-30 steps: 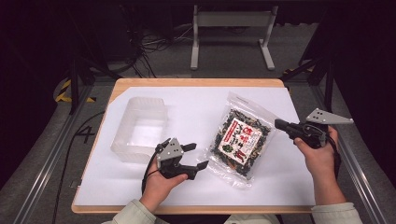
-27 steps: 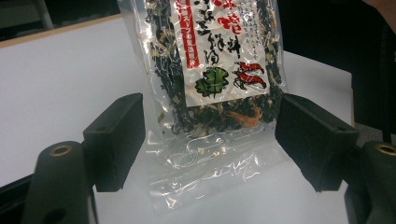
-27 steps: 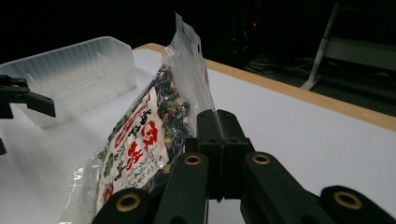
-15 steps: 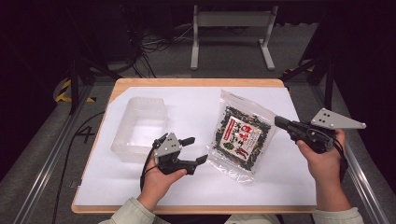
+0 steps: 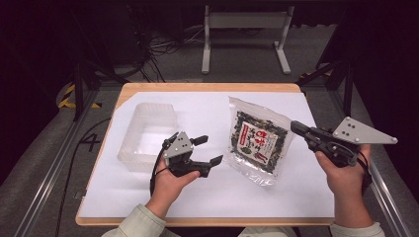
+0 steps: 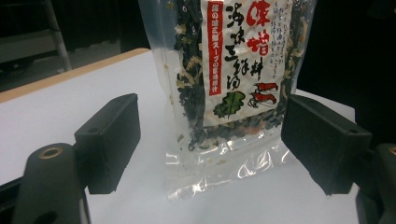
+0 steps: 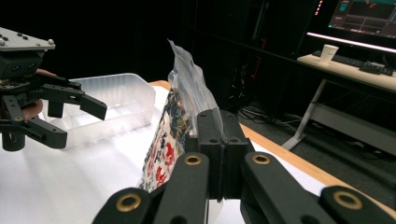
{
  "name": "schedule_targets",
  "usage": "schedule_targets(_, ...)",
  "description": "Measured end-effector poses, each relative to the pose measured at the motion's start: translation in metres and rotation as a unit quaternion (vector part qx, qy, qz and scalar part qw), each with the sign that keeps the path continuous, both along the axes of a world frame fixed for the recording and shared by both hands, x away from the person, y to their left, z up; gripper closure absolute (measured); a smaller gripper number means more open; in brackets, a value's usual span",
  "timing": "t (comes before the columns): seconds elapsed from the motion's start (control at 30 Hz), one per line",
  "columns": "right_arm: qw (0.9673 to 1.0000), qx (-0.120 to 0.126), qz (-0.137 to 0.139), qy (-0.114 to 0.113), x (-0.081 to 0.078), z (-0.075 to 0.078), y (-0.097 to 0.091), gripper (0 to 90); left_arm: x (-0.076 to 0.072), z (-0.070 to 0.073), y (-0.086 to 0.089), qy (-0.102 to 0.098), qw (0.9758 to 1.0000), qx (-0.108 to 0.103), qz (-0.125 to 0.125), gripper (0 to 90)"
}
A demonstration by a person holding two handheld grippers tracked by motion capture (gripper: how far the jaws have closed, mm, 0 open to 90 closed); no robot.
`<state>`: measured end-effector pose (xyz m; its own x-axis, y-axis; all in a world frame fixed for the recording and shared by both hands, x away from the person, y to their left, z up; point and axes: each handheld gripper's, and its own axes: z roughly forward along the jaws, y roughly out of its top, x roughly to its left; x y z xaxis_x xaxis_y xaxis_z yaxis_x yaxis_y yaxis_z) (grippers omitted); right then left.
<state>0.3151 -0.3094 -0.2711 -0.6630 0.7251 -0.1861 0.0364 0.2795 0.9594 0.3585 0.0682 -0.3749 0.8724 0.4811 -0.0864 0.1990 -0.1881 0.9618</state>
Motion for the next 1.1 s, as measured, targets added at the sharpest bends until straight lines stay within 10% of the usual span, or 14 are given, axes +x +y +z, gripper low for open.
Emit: schedule_targets(1.1,0.9961,0.03,0.071,-0.042,-0.028,0.023,0.025,90.0,0.011,0.007,-0.013,0.004,0.9995,-0.018,-0.026,14.6)
